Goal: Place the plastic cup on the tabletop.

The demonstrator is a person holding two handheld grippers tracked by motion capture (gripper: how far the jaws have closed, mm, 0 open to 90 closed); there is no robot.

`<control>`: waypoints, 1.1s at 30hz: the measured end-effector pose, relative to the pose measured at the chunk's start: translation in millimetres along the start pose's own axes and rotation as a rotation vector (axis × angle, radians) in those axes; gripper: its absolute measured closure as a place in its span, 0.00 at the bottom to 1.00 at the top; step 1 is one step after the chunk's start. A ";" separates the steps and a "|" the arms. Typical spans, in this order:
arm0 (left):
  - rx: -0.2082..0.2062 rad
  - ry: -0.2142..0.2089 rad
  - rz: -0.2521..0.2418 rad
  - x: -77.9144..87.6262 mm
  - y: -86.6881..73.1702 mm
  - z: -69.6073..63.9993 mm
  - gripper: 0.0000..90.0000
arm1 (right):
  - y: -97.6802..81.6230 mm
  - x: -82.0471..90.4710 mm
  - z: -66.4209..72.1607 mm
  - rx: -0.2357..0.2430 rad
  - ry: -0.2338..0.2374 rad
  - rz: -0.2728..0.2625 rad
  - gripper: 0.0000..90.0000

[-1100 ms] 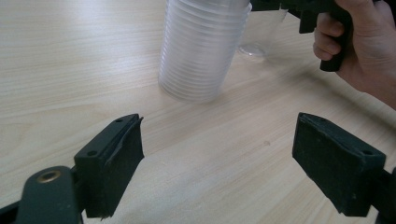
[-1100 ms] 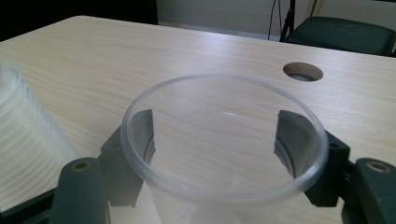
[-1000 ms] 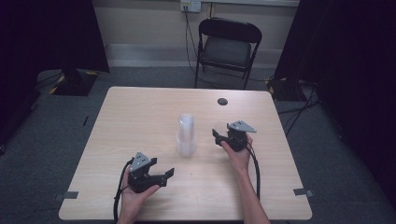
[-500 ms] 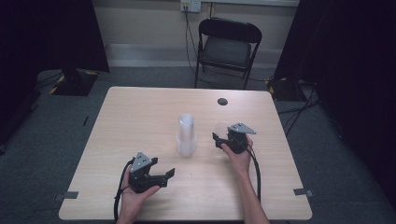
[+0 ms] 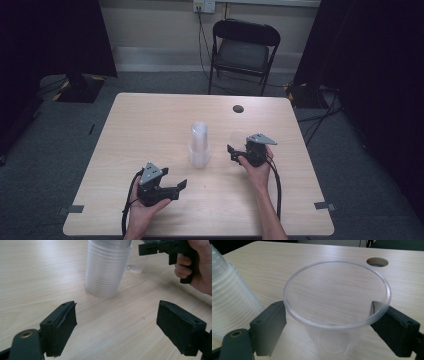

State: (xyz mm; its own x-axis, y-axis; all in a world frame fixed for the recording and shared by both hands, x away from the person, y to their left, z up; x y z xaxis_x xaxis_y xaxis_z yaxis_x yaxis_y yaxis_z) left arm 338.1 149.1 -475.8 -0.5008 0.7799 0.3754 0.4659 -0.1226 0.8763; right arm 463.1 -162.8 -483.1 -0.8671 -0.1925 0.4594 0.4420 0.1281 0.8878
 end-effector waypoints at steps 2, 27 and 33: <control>0.001 0.005 -0.005 0.8 0.9 0.8 0.18 | -1.4 2.8 0.0 -0.007 -0.001 0.004 0.16; 0.003 0.078 -0.039 17.5 -7.9 10.9 0.18 | -25.7 67.9 16.6 -0.049 0.050 -0.024 0.17; 0.023 0.088 -0.063 21.7 -15.1 11.8 0.18 | -36.1 88.8 21.6 -0.059 0.053 -0.042 0.19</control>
State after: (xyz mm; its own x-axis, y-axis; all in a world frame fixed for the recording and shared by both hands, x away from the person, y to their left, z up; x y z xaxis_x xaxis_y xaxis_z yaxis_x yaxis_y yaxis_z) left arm 328.8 175.1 -484.4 -0.5911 0.7287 0.3459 0.4480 -0.0600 0.8920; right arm 365.2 -163.5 -475.0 -0.8726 -0.2480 0.4207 0.4193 0.0611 0.9058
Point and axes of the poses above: each handheld gripper's, and its own axes: x roughly backward along the jaws, y roughly out of its top, z roughly to its left, the point moved 2 cm from there along -x, roughly forward along the jaws, and after that the axes turned 15 degrees about -y, right-handed, at the moved point
